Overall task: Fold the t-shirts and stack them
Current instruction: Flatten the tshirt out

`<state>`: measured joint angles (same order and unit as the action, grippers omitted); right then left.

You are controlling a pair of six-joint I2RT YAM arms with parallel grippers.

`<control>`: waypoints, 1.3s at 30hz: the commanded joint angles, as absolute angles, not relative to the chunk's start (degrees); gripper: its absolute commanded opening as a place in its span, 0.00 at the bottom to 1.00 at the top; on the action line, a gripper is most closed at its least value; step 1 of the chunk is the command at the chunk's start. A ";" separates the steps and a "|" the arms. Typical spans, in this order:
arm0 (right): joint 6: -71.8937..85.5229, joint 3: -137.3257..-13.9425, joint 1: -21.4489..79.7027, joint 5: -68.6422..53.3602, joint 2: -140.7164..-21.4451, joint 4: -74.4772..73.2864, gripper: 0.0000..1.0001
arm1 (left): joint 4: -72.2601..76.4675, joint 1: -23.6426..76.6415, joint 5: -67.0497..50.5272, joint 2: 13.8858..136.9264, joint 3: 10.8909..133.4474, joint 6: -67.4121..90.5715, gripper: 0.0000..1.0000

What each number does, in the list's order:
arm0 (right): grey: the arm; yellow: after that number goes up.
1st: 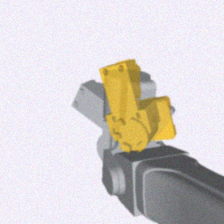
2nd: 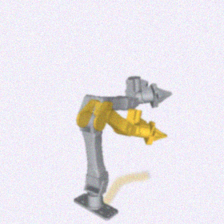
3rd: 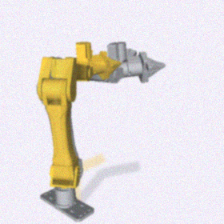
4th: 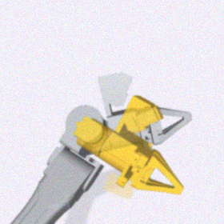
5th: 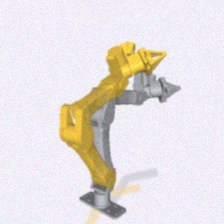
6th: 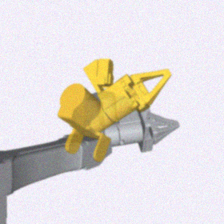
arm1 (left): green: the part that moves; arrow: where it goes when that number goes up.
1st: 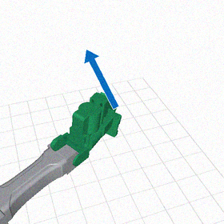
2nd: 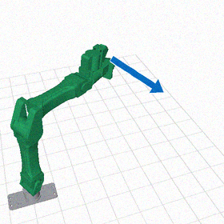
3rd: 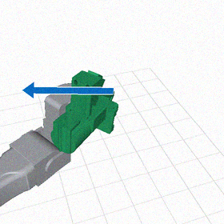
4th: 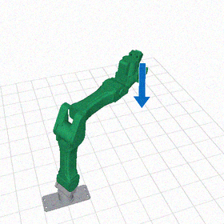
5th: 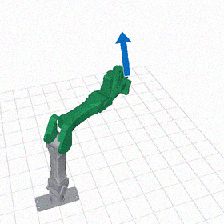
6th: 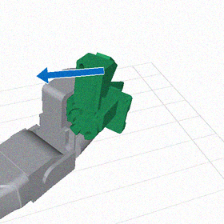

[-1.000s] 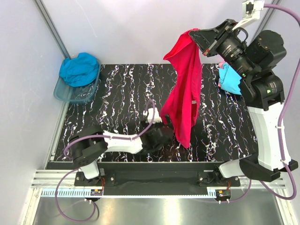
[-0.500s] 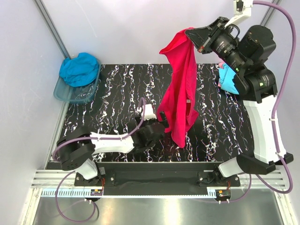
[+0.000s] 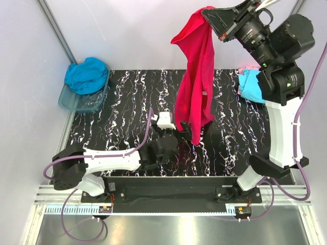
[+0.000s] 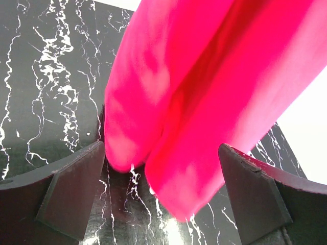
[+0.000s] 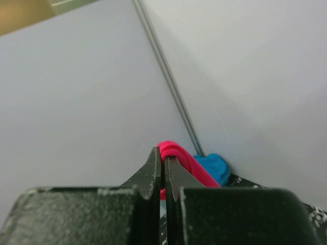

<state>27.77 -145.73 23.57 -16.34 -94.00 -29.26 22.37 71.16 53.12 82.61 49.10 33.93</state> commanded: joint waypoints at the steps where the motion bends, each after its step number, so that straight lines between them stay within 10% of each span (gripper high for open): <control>1: 31.55 -144.44 24.08 -24.77 -91.24 -17.07 0.00 | 25.83 71.37 52.56 82.53 47.47 34.18 0.99; 15: 50.94 -111.11 23.99 -19.53 -75.95 34.60 0.00 | 28.56 72.42 51.85 84.03 44.21 36.83 0.99; 31: 42.02 -121.82 24.52 -21.62 -78.75 12.22 0.00 | 29.09 72.77 54.92 85.17 44.21 34.98 0.99; 39: 36.83 -121.30 24.43 -19.95 -77.26 6.94 0.00 | 30.20 72.16 75.48 80.51 44.74 16.22 0.99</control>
<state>40.12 -121.45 23.99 -22.46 -78.74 7.11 23.75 73.03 64.01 84.25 44.10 27.81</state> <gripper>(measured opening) 0.021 0.985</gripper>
